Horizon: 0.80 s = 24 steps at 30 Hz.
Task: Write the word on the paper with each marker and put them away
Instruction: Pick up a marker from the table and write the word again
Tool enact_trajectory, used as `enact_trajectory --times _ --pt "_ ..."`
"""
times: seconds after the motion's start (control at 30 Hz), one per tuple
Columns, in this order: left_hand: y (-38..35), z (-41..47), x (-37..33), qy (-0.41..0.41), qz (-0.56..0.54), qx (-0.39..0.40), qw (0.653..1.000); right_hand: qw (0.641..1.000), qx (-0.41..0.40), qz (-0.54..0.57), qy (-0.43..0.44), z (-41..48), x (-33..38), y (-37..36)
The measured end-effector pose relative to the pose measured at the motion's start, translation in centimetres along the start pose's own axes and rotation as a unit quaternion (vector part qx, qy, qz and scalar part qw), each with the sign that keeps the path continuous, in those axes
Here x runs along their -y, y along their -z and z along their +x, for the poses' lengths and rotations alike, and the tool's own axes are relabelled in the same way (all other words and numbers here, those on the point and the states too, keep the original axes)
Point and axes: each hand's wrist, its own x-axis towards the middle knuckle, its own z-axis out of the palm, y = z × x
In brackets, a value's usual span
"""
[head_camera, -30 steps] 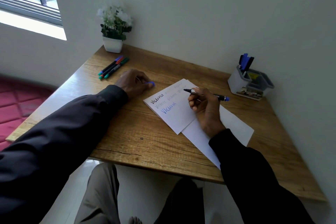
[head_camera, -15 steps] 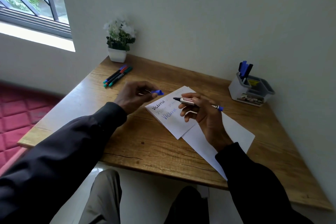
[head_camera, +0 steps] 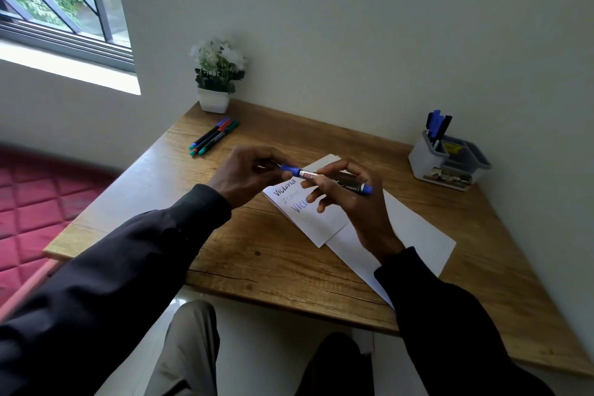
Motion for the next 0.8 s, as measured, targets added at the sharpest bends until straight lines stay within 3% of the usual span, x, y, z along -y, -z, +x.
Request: enact_trajectory --times 0.13,0.63,0.8 --pt "0.2 0.7 -0.8 -0.029 0.006 -0.002 1.0 0.999 -0.042 0.022 0.02 0.5 0.5 0.2" --pt "-2.3 4.2 -2.4 -0.098 0.076 -0.062 0.99 0.967 -0.14 0.208 -0.039 1.2 0.1 0.6" --pt "-2.9 4.3 -3.1 -0.056 -0.004 -0.032 0.998 0.951 -0.152 0.252 -0.093 1.8 0.0 0.8"
